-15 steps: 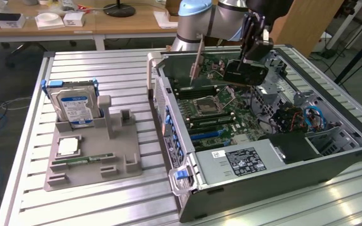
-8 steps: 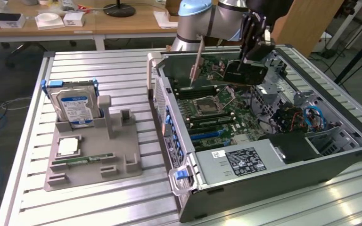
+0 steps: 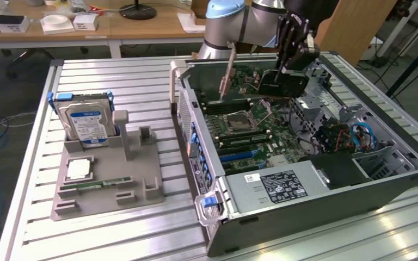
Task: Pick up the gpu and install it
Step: 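Insert the gpu into the slot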
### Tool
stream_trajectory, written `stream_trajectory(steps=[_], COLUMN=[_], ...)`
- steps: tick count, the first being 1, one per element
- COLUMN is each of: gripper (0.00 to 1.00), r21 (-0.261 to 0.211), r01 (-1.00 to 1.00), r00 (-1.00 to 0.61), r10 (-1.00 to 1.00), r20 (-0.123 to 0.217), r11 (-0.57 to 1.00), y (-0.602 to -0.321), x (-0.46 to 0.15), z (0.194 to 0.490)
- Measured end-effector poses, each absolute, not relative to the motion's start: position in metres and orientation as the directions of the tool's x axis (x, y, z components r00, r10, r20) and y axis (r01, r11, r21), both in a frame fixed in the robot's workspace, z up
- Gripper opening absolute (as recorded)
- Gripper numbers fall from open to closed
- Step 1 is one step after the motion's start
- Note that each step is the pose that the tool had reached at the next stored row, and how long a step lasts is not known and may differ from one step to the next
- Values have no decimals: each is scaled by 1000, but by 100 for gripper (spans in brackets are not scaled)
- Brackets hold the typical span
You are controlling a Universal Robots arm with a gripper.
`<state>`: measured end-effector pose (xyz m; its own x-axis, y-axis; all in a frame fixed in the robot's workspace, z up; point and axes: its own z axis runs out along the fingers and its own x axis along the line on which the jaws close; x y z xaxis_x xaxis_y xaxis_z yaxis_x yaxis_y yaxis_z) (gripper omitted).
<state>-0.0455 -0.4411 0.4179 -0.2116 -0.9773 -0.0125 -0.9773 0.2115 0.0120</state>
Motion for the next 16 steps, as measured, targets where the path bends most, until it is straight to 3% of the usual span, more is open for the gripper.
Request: stream_trajectory(steps=[16], gripper=[26], r21=[12], r01=[-981], r00=[-191], r10=[-981], r20=[-12], r11=[191], y=[-441], x=[-45], z=[418])
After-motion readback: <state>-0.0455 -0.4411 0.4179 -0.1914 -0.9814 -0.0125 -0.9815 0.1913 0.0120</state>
